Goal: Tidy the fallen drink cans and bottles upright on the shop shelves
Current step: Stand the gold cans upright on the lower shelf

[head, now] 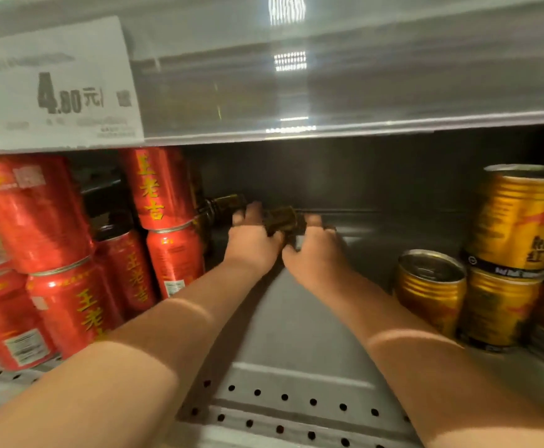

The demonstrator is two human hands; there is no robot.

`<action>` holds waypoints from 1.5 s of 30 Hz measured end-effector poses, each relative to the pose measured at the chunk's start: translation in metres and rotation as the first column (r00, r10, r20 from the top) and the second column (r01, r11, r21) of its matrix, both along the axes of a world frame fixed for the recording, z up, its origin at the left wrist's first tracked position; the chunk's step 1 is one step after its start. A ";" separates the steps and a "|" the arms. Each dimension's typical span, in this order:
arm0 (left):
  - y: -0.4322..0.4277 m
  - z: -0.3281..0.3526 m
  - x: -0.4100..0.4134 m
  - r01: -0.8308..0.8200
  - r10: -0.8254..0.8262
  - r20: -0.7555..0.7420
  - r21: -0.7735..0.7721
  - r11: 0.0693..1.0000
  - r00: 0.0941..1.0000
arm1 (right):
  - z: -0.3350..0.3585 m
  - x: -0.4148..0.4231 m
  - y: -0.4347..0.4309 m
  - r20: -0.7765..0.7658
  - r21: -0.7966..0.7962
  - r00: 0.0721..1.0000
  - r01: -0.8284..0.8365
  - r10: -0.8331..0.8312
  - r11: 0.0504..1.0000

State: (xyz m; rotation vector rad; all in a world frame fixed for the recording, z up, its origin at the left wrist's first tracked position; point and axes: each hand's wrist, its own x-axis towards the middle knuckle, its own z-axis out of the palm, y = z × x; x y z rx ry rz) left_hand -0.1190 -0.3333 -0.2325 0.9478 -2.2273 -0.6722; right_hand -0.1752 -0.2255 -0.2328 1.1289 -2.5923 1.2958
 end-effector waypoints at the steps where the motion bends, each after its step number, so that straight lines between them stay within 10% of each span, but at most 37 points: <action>1: -0.006 -0.003 -0.007 -0.031 0.031 0.035 0.006 0.999 0.999 | -0.002 -0.004 0.002 0.012 -0.006 1.000 0.009 -0.009 1.000; 23: 0.040 0.005 0.054 0.236 -0.244 -0.008 0.288 0.928 0.970 | 0.031 0.040 0.050 0.359 0.201 0.933 -0.097 0.019 0.975; 32: 0.087 0.044 0.080 0.208 -0.291 0.513 0.214 0.954 0.808 | 0.024 0.071 0.106 0.539 0.115 0.841 -0.135 0.053 0.984; 39: 0.101 0.037 0.082 0.271 -0.300 -0.008 0.452 0.850 0.954 | 0.017 0.076 0.141 0.527 0.168 0.850 -0.117 0.011 0.979; 45: 0.126 0.044 0.068 0.481 -0.285 -0.415 0.512 0.712 0.864 | 0.012 0.074 0.153 0.534 0.085 0.845 -0.032 -0.018 0.996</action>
